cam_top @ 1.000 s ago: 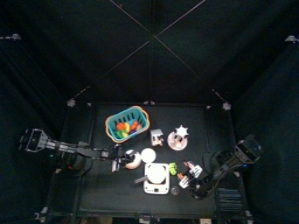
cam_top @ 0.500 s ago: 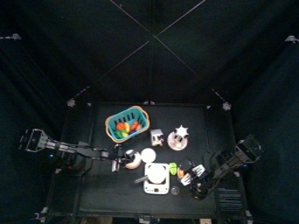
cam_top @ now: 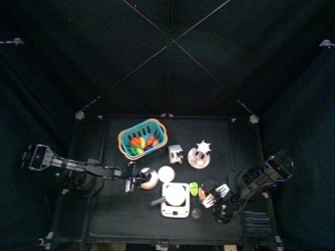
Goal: Place squash half into pot
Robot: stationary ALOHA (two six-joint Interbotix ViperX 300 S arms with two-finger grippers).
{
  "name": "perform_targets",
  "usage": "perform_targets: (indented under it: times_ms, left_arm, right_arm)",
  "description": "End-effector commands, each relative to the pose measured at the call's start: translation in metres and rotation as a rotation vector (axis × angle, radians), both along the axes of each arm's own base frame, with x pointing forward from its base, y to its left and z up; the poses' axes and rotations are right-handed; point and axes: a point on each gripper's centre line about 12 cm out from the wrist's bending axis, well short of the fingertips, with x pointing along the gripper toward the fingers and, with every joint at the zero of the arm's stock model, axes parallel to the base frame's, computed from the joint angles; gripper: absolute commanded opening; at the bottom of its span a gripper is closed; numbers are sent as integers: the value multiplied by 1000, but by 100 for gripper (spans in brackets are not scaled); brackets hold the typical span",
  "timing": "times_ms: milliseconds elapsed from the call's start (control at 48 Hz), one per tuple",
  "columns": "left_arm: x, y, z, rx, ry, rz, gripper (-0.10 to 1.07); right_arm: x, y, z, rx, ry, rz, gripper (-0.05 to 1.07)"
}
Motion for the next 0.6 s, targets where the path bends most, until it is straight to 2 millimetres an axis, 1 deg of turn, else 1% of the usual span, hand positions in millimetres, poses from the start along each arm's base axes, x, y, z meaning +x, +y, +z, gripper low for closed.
perform_targets:
  times_ms: [0,208,333,479,562,583]
  left_arm:
    - [2,0,5,-3,-18,3,59]
    - [2,0,5,-3,-18,3,59]
    - [3,0,6,-1,-20,2,59]
    - [3,0,6,-3,-20,3,59]
    - [3,0,6,-4,-20,3,59]
    - [3,0,6,-4,-20,3,59]
  right_arm:
    - [4,3,13,26,-42,4,78]
    - [8,8,17,24,-66,31,78]
    - [14,8,22,6,-97,54,78]
    - [32,13,36,-9,-181,109,78]
    - [45,16,37,-5,-213,131,78]
    - [50,15,36,-2,-217,126,78]
